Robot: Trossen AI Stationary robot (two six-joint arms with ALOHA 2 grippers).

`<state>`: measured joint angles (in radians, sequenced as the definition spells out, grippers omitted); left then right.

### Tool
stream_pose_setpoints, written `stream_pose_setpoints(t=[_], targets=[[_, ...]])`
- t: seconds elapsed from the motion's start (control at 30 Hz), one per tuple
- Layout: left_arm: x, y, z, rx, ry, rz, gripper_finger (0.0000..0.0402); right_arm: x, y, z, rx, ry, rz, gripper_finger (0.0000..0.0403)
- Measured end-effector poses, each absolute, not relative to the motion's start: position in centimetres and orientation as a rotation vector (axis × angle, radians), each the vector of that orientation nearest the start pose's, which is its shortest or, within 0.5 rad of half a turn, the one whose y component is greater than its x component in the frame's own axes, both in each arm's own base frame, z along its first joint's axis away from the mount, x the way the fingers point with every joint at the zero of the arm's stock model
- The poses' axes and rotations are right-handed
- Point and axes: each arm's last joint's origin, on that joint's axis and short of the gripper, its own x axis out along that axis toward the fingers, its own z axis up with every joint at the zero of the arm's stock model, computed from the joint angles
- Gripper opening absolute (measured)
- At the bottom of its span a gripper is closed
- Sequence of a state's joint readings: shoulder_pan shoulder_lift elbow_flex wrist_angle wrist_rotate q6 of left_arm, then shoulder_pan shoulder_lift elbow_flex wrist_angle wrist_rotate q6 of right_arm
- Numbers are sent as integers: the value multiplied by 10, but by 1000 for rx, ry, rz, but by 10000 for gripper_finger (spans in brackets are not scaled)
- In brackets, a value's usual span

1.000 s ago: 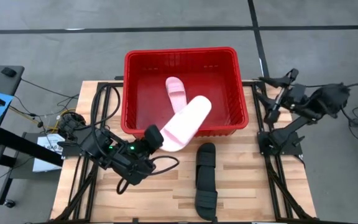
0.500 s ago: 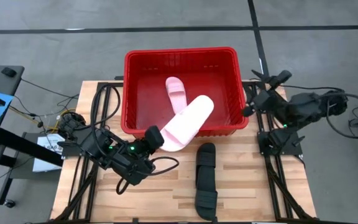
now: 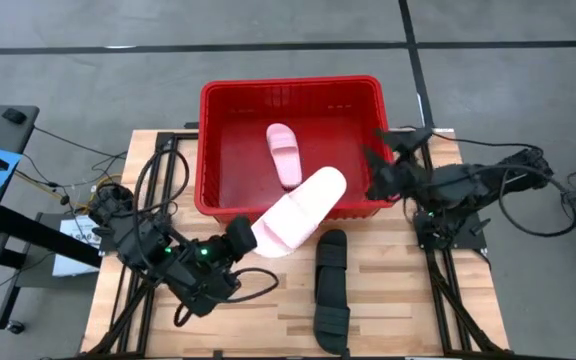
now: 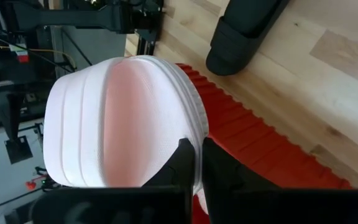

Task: Pick and place slides into bin
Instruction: Put the pink slipper in the red bin

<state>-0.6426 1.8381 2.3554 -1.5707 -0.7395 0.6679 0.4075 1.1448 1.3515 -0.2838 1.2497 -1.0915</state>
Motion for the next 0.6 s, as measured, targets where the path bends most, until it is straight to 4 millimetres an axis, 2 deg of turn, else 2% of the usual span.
stream_pose_setpoints(t=[0.13,0.27,0.4,0.47,0.6], targets=[[264,-177,454,1269,836,-176,0,224,74,452,-1211,508,-624,182],[263,-178,454,1252,834,-164,0,234,87,471,-1240,446,-558,167],[263,-178,454,1256,832,-150,0,230,91,512,-1101,295,-536,162],[263,-178,454,1258,831,-144,0,222,90,529,-1031,235,-455,162],[262,-179,454,1253,829,-143,0,199,79,552,-742,148,-21,162]])
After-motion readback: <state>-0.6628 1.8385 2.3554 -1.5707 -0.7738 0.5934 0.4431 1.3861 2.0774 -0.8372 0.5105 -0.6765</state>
